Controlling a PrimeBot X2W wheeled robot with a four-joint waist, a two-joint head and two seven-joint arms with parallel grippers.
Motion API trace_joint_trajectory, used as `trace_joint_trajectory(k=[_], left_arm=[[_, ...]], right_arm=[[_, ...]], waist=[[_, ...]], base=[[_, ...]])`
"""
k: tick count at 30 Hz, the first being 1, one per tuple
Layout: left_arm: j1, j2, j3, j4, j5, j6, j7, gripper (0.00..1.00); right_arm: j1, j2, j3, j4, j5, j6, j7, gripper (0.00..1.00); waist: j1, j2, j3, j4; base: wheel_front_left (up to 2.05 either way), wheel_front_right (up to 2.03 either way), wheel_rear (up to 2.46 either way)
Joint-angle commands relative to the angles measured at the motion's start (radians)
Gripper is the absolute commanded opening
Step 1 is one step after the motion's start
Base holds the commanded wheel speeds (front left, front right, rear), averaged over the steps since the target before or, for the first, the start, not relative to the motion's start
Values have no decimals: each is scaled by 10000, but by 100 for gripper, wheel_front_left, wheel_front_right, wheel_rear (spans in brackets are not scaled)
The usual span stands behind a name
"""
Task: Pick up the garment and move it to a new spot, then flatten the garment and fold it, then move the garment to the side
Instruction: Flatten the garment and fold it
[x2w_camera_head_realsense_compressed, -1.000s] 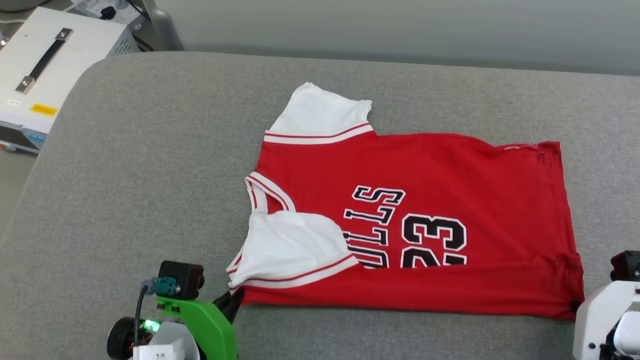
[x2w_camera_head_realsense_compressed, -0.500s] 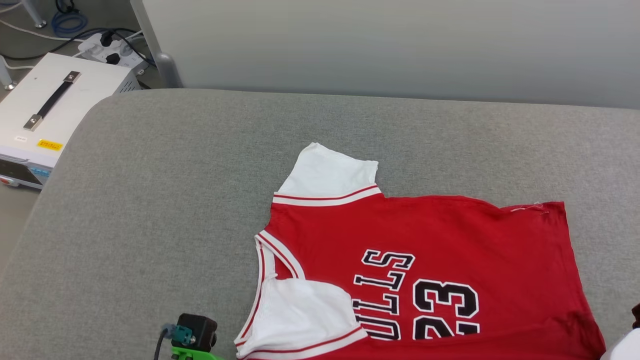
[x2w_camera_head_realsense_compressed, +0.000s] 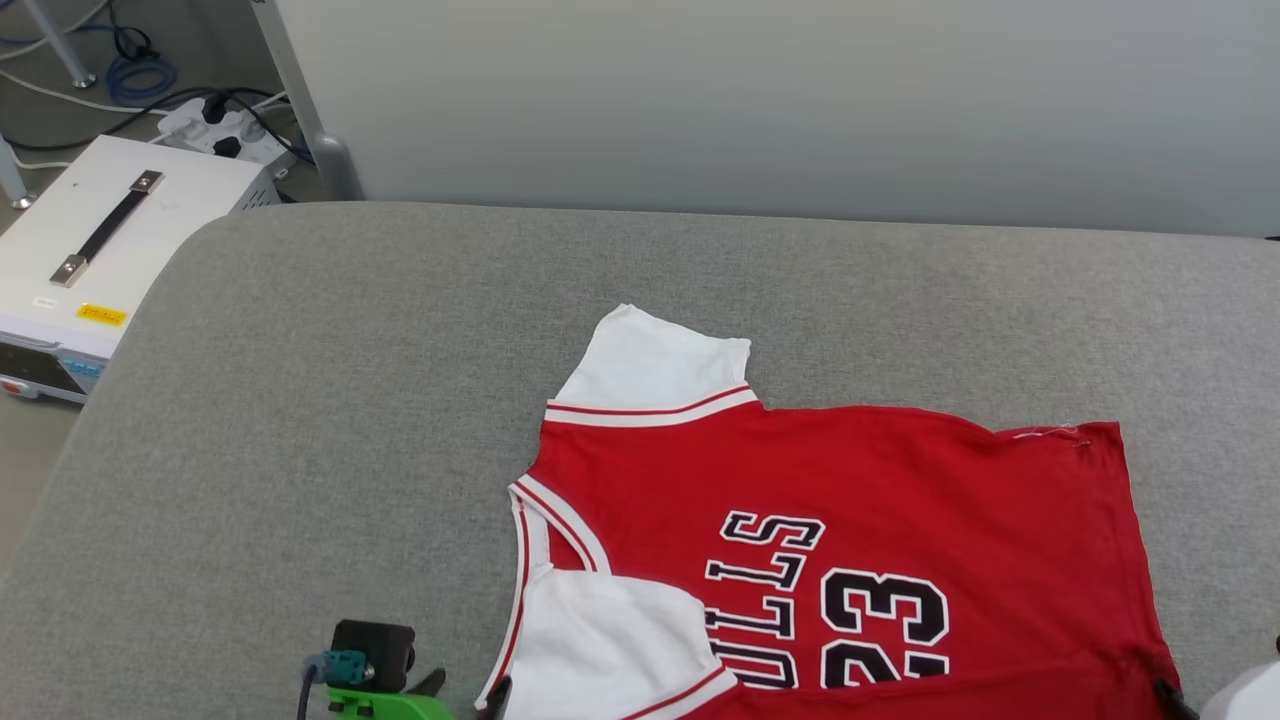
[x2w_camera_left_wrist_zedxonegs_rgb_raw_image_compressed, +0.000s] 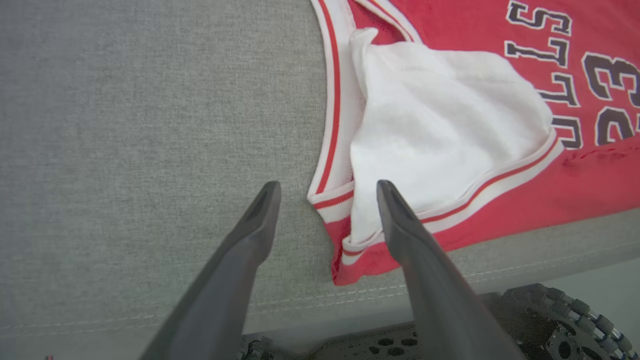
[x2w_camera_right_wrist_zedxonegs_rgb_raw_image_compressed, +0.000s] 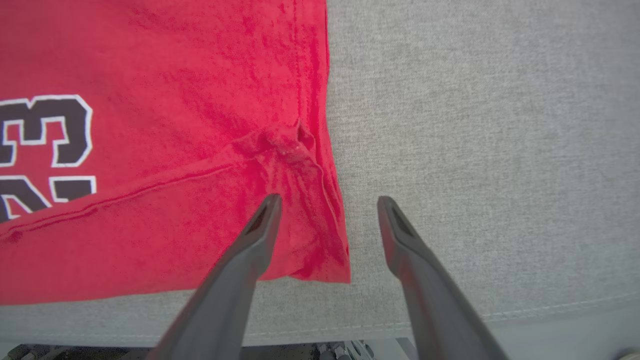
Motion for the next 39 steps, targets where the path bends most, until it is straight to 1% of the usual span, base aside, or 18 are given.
trace_joint_trajectory(k=[1,5,7,10,14,16,19,22,24,28,34,37,39], left_arm=[[-287,-76,157,-78,191,-88,-417,100],[-616,-277,544,-407,520,-231,-1746,100],[-807,-335,656,-569,811,-346,-2452,100],[-955,-457,925,-557,1327,-254,-3725,100],[-869,-725,1235,-423,1631,-192,-4471,100],[-821,-853,1413,-459,1806,-228,-4598,100],[-729,-1179,1813,-669,2178,-395,-4664,100],[-506,-1690,2330,-929,2522,-738,-4671,100],[-363,-1947,2607,-864,2709,-987,-4672,100],[-276,-2394,3089,-761,3130,-1485,-4674,100],[-549,-2569,3348,-349,3752,-2067,-4675,100],[-971,-2439,3301,37,3759,-2325,-4561,100],[-1454,-2241,3205,246,3787,-2521,-4094,100]], right_arm=[[-205,-62,55,-143,108,-9,-285,100],[-348,-191,241,-601,241,-9,-1160,100],[-478,-238,315,-883,272,-9,-1779,100],[-786,-206,345,-1251,343,-9,-2977,100],[-882,-398,653,-1352,309,-9,-4376,100],[-850,-424,783,-1358,313,-9,-4949,100],[-761,-337,1035,-1367,307,-9,-5932,100],[-632,-121,1296,-1256,267,-9,-6651,100],[-599,12,1429,-1123,192,-9,-7029,100],[-670,165,1624,-840,177,-9,-7452,100],[-977,82,1788,-736,185,-9,-7560,100],[-1138,44,1928,-826,171,-9,-7507,100],[-1253,41,2018,-963,136,-9,-7453,100]], waist=[[0,-1,-120,3],[0,-1,-238,-4],[0,-1,-279,-18],[0,-1,-317,-78],[0,-1,-332,-127],[0,-1,-319,-129],[0,-1,-276,-111],[0,-1,-230,-89],[0,-1,-186,-93],[0,-1,-67,-148],[0,-1,287,-428],[0,-1,559,-704],[0,-1,863,-908]], base=[[0,0,0],[0,0,0],[0,0,0],[0,0,0],[0,0,0],[0,0,0],[0,0,0],[0,0,0],[0,0,0],[0,0,0],[0,0,0],[0,0,0],[0,0,0]])
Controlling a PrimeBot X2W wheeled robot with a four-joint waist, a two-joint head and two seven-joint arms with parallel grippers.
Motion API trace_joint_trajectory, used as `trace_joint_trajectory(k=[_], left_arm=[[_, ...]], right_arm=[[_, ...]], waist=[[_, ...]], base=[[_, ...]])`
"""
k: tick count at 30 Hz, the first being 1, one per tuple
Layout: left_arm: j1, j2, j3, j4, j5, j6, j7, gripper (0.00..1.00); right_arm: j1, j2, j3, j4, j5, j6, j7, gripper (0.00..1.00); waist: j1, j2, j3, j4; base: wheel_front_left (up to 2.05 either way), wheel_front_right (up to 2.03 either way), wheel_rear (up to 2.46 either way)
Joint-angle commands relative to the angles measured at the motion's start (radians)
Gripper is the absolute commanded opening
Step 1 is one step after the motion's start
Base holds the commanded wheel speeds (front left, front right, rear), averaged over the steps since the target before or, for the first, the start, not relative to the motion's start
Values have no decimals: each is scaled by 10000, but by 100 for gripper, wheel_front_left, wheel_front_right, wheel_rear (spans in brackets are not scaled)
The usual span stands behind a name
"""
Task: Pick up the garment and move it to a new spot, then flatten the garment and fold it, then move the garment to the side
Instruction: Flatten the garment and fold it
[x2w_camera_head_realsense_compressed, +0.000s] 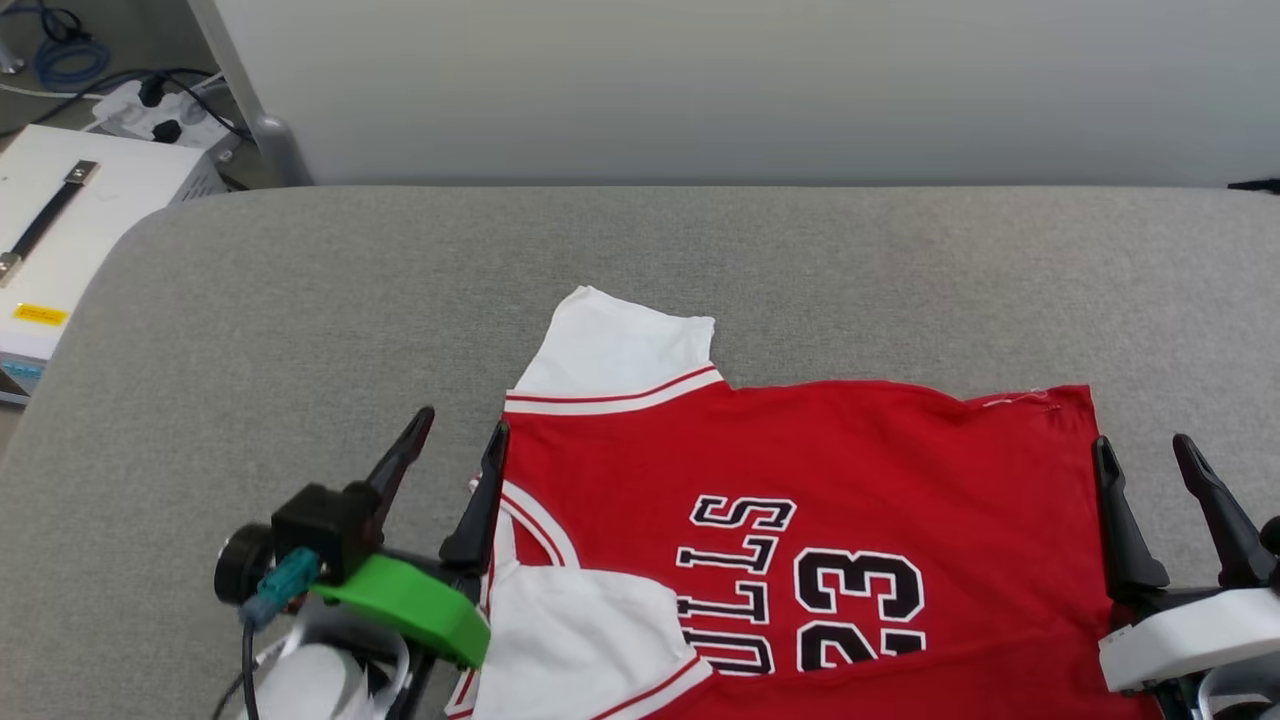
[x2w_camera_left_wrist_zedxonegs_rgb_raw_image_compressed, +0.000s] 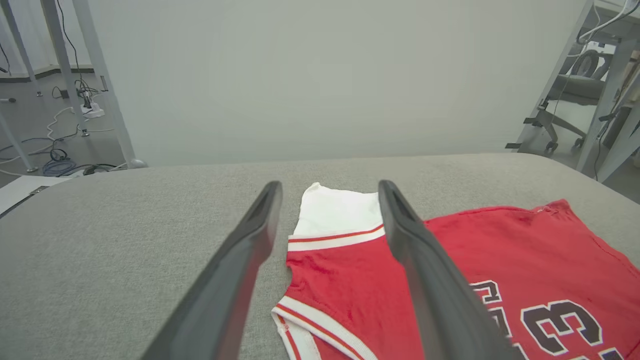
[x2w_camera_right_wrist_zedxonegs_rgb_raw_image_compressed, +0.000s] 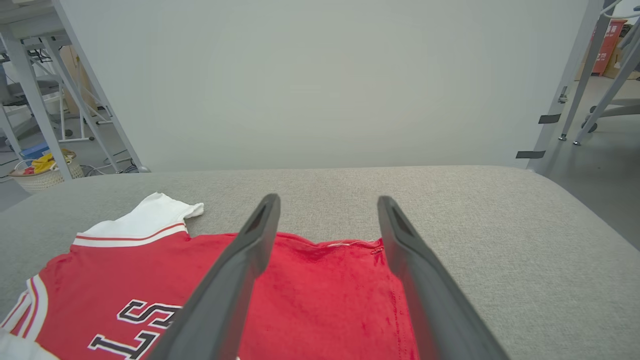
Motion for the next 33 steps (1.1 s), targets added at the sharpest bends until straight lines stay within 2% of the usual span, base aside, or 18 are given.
trace_joint_trajectory(k=[1,8,12,18,24,33], left_arm=[[-508,173,-34,69,95,-126,255,100],[-3371,573,-757,626,-552,-916,3606,100],[-5056,1045,-1313,1298,-1257,-1100,6188,100],[-7324,1749,-1703,2378,-2271,-1156,8798,100],[-8893,2183,-2250,3457,-2709,-1161,9961,100],[-9760,2597,-2971,5134,-2700,-1162,10265,100]], right_arm=[[-229,-15,65,-106,-56,-7,52,100],[-858,44,300,-462,-66,-7,179,100],[-1255,52,608,-483,-104,-7,131,100],[-1709,177,998,-414,-89,-7,-133,100],[-2047,233,1353,-119,-132,-7,-403,100],[-2407,255,1553,49,-107,-7,-605,100]], waist=[[0,-1,518,-410],[0,-1,1744,-1118],[0,-1,2334,-1511],[0,-1,3150,-2092],[0,-1,3753,-2484],[0,-1,4269,-2739]], base=[[0,0,0],[0,0,0],[0,0,0],[0,0,0],[0,0,0],[0,0,0]])
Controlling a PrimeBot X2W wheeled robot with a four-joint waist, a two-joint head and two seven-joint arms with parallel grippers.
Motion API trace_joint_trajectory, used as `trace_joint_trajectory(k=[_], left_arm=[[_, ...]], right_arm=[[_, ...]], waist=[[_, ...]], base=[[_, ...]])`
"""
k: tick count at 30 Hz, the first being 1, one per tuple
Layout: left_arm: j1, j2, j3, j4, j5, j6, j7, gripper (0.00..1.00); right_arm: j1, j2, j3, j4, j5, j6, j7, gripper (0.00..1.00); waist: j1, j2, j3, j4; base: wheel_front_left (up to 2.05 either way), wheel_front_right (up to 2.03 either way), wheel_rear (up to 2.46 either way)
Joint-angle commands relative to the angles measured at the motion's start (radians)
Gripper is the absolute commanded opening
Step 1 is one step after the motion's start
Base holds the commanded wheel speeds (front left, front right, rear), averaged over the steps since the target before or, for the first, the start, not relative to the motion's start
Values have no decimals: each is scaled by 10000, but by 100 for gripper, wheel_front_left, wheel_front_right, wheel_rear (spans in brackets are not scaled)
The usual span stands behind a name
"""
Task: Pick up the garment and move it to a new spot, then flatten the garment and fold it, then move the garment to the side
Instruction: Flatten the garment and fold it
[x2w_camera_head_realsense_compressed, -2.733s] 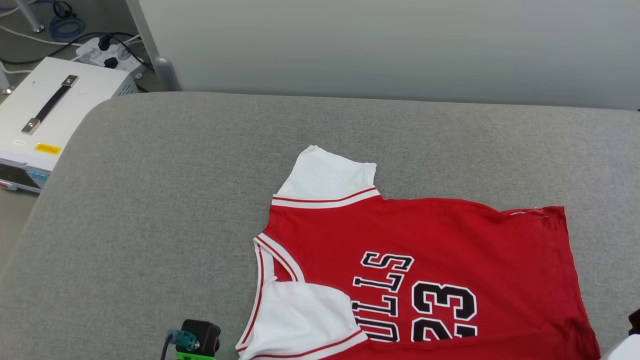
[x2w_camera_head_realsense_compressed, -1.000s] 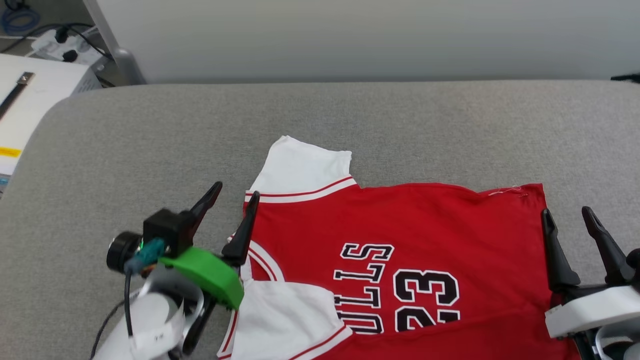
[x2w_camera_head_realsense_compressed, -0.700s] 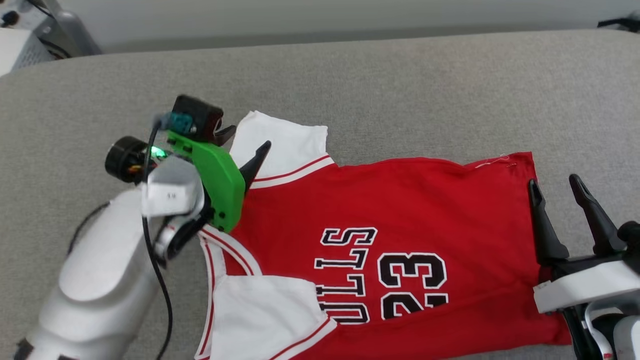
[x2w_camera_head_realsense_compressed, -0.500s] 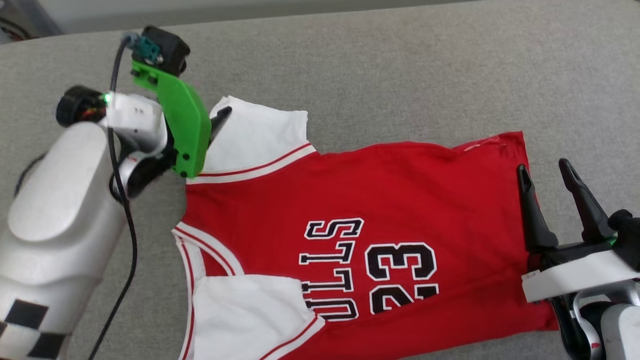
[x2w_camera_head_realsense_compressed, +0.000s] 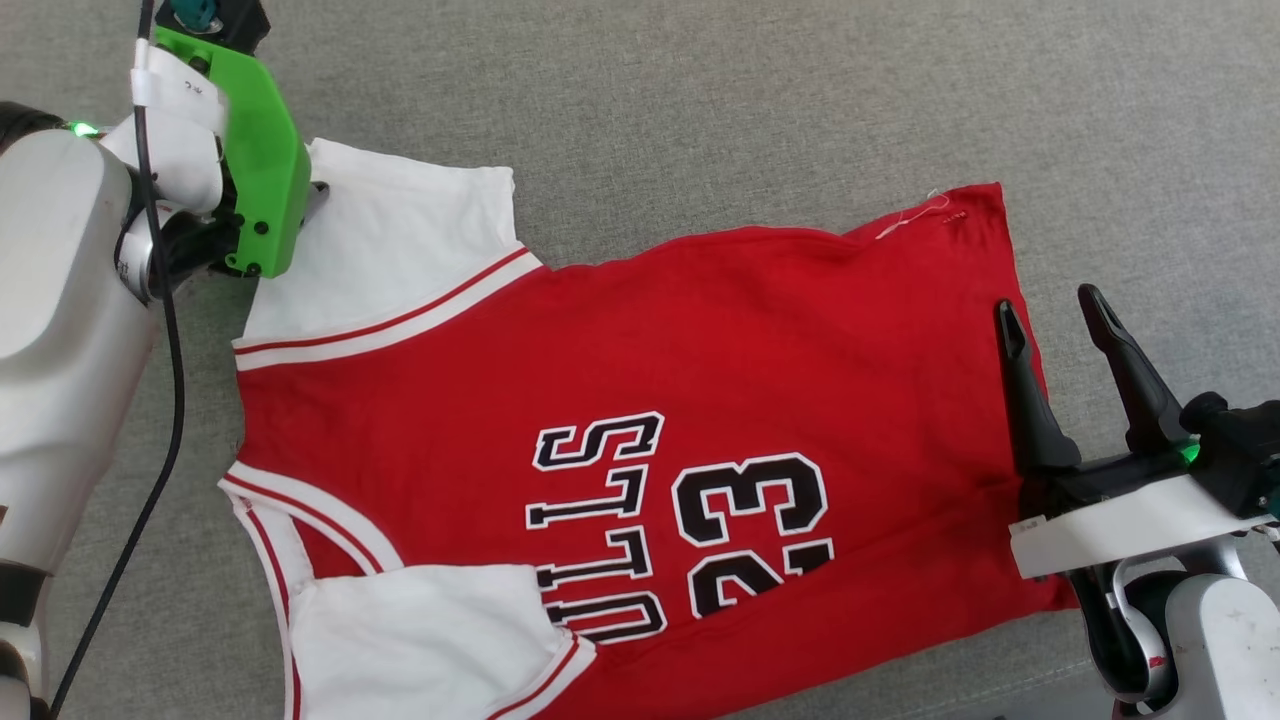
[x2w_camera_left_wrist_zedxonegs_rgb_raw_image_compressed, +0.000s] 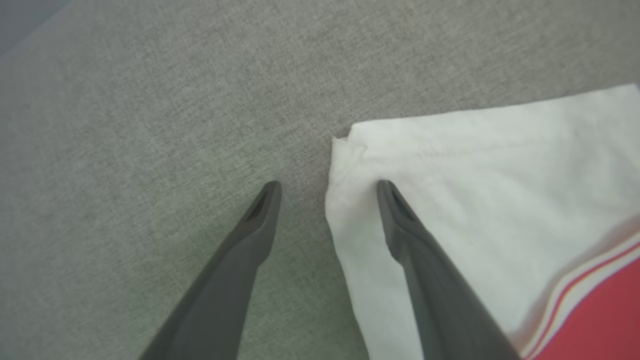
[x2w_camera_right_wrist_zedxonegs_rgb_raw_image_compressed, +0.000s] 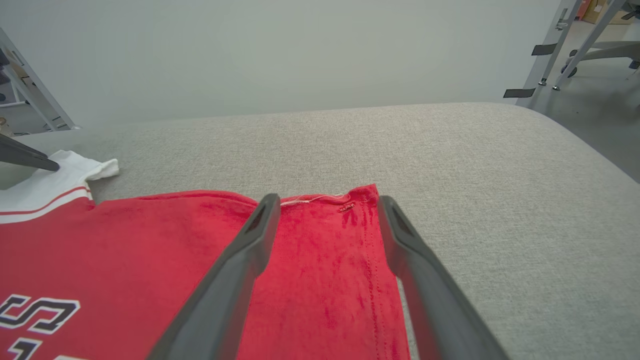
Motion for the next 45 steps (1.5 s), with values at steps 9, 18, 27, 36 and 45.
trace_joint_trajectory(k=[9,18,27,36,45], left_arm=[[-11,-84,-412,1173,-184,-24,-356,64],[445,-313,-659,1116,-1010,-24,-1366,0],[833,-346,-631,618,-1309,-24,-2973,0],[1642,121,-593,-1613,-1384,146,-3690,0],[3231,890,-363,-5268,-1459,1530,-3645,0]], right_arm=[[-367,-125,-38,123,-100,-7,-132,100],[-340,-297,-138,222,-116,-7,72,100],[-5,-883,-338,339,-148,-7,1031,100],[-147,-1854,-517,183,115,-7,3693,100],[-1699,-3698,357,649,1026,-7,7163,100]], waist=[[-1,-1,295,-180],[-1,-1,-192,11],[-1,-1,-1245,612],[-1,-1,-1790,1353],[-1,-1,-1470,1826]], base=[[0,0,0],[0,0,0],[0,0,0],[0,0,0],[0,0,0]])
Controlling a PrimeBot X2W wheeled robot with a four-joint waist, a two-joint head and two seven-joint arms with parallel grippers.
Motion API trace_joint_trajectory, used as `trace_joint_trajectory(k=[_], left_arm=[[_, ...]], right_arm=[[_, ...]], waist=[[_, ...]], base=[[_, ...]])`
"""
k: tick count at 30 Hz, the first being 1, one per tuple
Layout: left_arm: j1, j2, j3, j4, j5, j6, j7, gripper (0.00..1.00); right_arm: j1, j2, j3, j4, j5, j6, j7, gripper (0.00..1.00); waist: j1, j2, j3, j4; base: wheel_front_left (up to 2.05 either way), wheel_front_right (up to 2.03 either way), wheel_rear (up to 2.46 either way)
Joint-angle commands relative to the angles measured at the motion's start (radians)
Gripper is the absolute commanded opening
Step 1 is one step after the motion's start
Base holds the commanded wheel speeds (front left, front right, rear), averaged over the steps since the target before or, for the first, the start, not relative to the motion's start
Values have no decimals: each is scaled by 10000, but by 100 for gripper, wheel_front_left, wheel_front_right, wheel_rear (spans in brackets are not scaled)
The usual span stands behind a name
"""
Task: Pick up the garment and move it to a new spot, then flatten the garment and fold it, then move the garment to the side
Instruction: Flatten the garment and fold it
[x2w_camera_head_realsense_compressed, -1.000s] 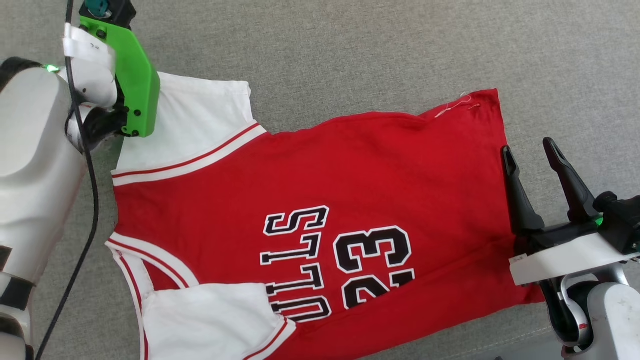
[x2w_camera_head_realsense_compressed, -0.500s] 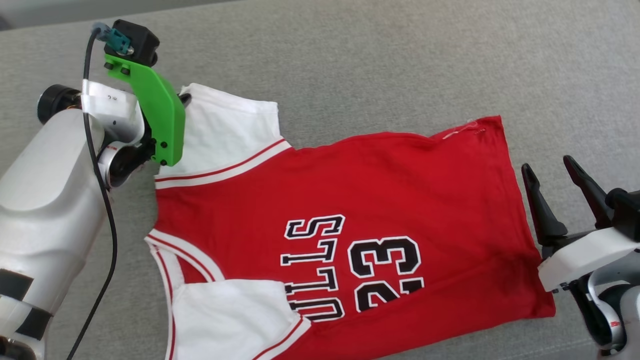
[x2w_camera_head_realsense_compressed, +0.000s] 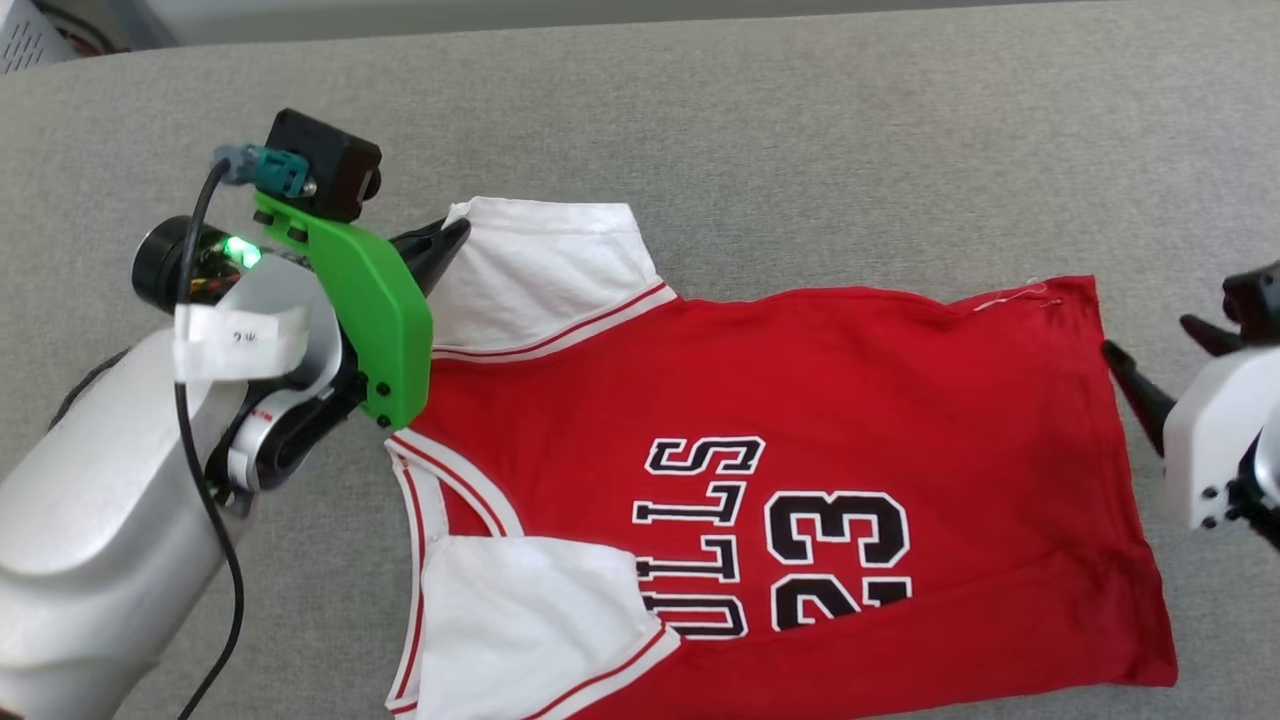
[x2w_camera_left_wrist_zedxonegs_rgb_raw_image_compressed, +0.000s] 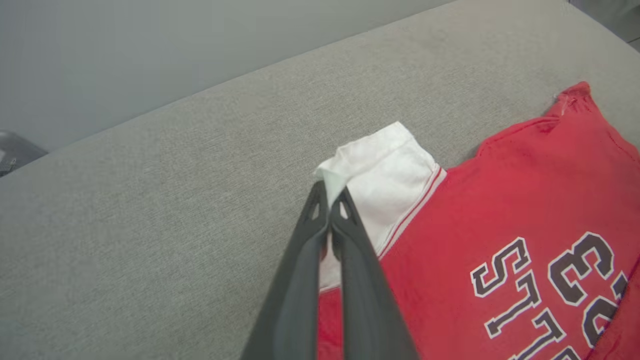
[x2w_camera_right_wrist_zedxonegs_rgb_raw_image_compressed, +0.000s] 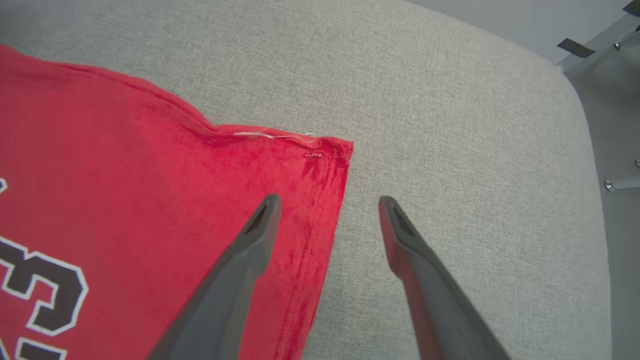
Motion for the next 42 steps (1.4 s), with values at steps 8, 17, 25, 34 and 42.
trace_joint_trajectory(k=[8,17,25,34,42], left_arm=[[769,568,124,-2140,357,968,71,0],[1160,740,48,-3432,663,1515,81,0],[1257,728,-85,-3671,753,1629,131,0],[1457,647,-142,-3374,675,1643,-45,0],[1903,617,79,-2904,511,1871,-546,0]], right_arm=[[-1483,-785,343,1065,860,-9,1397,100],[-2499,-1044,974,2629,941,-9,1329,100],[-2943,-1206,1900,3537,925,-9,825,100],[-2949,-1279,2629,4449,1359,-9,126,0],[-2908,-834,1804,5023,1898,-9,-1453,0]], waist=[[1,0,577,575],[1,0,1039,873],[1,0,1314,1079],[1,0,1064,1156],[1,0,305,1073]], base=[[0,0,0],[0,0,0],[0,0,0],[0,0,0],[0,0,0]])
